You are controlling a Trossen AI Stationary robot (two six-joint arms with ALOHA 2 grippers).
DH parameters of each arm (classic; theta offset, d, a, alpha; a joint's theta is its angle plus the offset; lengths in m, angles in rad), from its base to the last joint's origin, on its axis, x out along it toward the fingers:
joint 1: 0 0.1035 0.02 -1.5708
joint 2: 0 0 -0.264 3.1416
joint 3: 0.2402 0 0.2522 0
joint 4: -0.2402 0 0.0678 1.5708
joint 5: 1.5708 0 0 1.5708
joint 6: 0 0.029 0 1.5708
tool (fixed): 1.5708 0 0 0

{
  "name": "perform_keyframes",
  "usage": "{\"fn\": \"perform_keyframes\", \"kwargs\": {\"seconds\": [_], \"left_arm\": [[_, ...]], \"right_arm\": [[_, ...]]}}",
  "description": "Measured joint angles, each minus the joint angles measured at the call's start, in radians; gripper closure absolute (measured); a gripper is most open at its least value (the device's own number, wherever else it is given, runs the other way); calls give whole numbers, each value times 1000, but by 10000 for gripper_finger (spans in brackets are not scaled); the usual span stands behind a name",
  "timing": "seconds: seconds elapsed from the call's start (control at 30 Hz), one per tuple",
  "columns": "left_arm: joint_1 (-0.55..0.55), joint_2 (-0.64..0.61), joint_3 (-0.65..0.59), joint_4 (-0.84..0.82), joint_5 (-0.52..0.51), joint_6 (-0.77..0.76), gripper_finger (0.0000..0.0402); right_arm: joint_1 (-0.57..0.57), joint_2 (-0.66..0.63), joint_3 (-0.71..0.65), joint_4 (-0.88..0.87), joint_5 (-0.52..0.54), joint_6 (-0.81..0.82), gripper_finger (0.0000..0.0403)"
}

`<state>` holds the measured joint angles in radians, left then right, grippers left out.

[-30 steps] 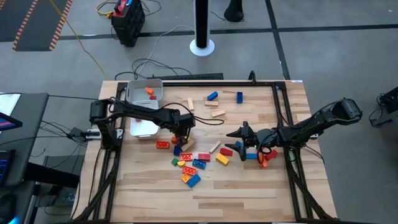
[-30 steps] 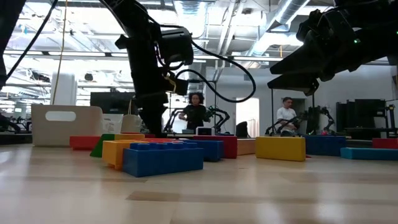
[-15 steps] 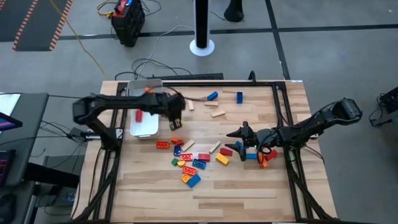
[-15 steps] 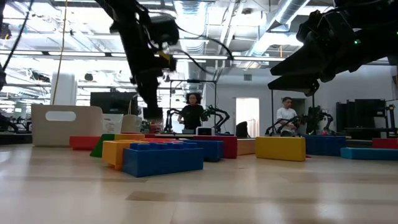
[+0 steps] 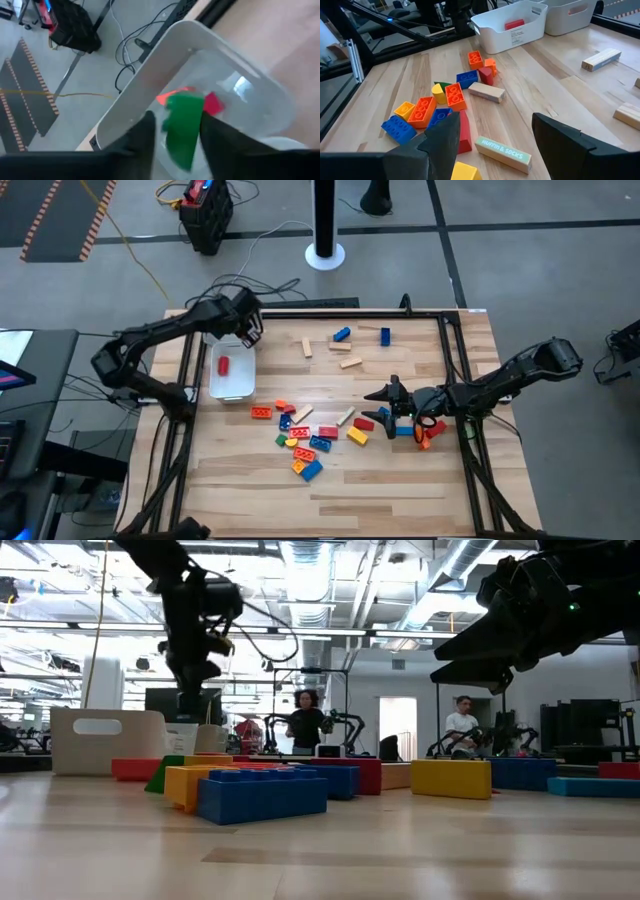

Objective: Sort blocks by size
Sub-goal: Put the small green game piece into the gray bin, then put the small orange game piece into the gray bin

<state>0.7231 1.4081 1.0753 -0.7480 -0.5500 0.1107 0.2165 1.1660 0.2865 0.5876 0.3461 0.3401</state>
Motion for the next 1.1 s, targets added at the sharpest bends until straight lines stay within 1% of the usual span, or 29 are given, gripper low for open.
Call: {"fn": "perform_keyframes", "kwargs": {"seconds": [0.13,0.2,0.27,0.37,0.47,0.6,0.67,0.77,0.9,1.1], "left_arm": [[23,0,11,10,10,22,167],[12,-3,32,2,28,24,139],[-23,-6,47,-5,122,43,125],[-116,0,48,-17,313,69,125],[-257,25,39,-27,381,87,138],[-465,63,14,-80,416,128,155],[-551,81,-3,-74,417,109,161],[-648,119,-7,-72,412,63,166],[-714,165,-7,-41,409,23,167],[-721,226,-8,30,398,33,167]], "right_arm": [[0,0,0,0,0,0,129],[0,0,0,0,0,0,129],[0,0,0,0,0,0,129],[0,0,0,-1,0,0,129],[0,0,0,-8,0,-1,129],[0,0,0,-13,0,0,129],[0,0,0,-14,0,0,129],[0,0,0,-14,0,-1,129],[0,0,0,-13,0,-2,129],[0,0,0,-2,0,0,129]]}}
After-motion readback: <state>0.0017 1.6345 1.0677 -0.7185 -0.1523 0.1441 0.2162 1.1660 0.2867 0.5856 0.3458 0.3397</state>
